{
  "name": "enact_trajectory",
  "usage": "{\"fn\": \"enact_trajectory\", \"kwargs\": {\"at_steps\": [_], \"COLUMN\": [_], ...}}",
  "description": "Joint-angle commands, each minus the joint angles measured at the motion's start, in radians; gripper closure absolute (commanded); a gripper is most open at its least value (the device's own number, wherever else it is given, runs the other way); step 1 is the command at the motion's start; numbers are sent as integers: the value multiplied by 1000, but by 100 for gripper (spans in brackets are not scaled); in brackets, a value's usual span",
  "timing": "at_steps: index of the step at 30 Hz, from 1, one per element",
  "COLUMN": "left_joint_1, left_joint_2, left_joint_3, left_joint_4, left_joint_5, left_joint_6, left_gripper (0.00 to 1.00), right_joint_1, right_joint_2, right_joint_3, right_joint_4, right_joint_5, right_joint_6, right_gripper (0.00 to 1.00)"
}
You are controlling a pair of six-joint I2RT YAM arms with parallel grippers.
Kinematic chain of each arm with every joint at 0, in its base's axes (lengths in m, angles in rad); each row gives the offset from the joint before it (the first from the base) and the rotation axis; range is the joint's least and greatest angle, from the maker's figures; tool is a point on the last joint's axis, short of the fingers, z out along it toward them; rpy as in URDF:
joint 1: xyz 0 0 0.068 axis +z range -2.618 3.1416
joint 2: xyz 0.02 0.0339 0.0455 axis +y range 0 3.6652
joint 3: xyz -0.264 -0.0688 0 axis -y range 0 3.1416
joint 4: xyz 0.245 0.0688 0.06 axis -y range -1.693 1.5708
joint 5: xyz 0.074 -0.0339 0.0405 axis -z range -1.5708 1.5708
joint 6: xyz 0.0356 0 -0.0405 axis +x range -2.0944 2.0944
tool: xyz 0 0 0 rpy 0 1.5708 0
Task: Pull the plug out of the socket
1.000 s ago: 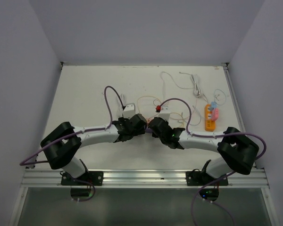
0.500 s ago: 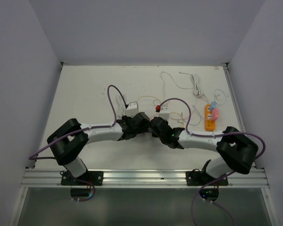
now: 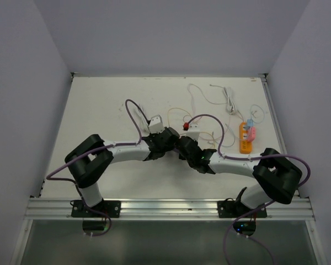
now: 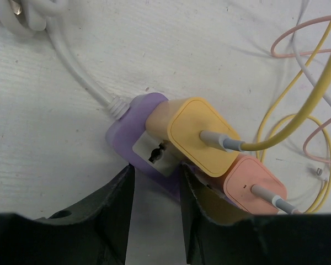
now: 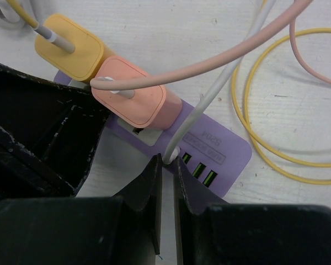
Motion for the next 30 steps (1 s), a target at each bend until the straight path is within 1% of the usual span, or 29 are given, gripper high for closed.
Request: {"fn": "enact_trajectory", "kwargs": {"at_steps": [1,13,17,21,23,24,25,27,29,30], "left_joint_1": [-20,-48,-57,-63,-63,-63,-63,-63,-63,-63], "left_joint_2": [103,173,186,186,183,184,186,184,179,178], "left_joint_3": [-63,4,24,24,21,23,23,23,23,21], "left_joint_4": [-162,-231,-246,-255,-255,-260,-260,-261,-260,-258], "left_joint_5": [69,50,40,34,33,31,31,31,30,30], "left_joint_6": [-11,-16,-19,-28,-33,-36,-37,-36,-37,-37], "left_gripper": [62,62,62,62,63,62,62,62,62,61], "right_joint_1": [23,23,23,24,23,24,23,24,23,23], "right_joint_2": [-35,-66,-74,-94,-95,-94,-94,-92,-89,-89], "right_joint_3": [42,58,59,85,130,144,154,182,213,217], "right_joint_4": [76,136,113,15,-43,-112,-129,-183,-244,-302], "right_joint_5": [-7,127,164,246,279,288,305,314,314,313], "right_joint_6": [-9,-42,25,117,187,209,233,257,318,361], "right_gripper": [100,100,100,100,100,100,100,100,100,100]}}
